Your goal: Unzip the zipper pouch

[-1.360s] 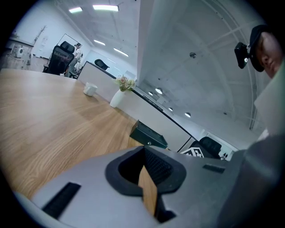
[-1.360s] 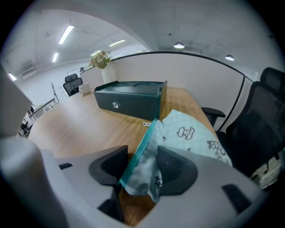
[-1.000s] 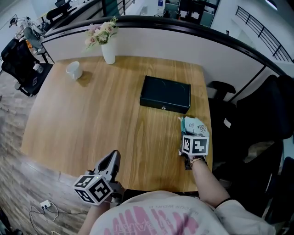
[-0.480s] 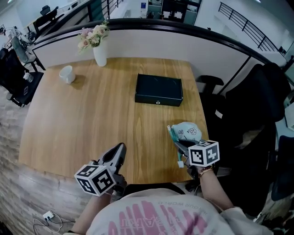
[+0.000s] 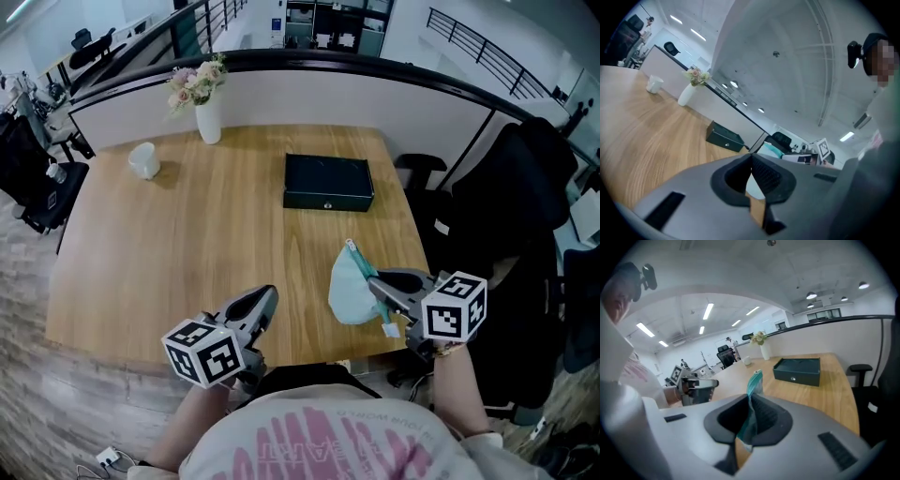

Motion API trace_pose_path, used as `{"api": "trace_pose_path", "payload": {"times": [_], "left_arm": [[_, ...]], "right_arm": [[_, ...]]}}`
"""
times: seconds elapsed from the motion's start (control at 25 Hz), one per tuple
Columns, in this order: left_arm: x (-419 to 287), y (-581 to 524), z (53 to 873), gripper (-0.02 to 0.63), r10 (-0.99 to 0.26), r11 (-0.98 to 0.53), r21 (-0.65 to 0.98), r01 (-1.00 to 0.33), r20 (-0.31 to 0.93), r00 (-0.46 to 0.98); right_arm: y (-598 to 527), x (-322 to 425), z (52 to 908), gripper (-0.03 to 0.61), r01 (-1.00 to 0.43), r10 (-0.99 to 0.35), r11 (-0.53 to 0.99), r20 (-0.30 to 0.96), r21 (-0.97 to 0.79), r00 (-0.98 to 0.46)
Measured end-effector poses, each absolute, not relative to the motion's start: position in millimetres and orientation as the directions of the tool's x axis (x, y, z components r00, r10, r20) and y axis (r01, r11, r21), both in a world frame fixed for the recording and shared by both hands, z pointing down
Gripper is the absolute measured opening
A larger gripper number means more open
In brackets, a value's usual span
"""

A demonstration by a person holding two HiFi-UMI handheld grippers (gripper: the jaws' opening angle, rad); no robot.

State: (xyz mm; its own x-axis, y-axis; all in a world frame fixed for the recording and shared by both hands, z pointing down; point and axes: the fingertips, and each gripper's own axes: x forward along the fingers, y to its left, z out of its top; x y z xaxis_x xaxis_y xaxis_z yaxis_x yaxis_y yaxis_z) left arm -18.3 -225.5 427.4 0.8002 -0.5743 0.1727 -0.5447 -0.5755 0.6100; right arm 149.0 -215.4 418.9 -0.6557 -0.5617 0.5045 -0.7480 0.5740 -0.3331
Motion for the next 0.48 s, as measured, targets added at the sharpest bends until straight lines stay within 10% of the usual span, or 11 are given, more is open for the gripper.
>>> {"api": "trace_pose_path", "payload": {"times": [0.48], "left_arm": [[-2.9,-176.9,332.3,0.218,-0.071,-0.942,0.328,-0.075,0.027,0.997]], "right_arm": [[-128.4,47.6,304.5,0.018,-0.279,-0.209,0.932,0.286,-0.23,-0.935]]}}
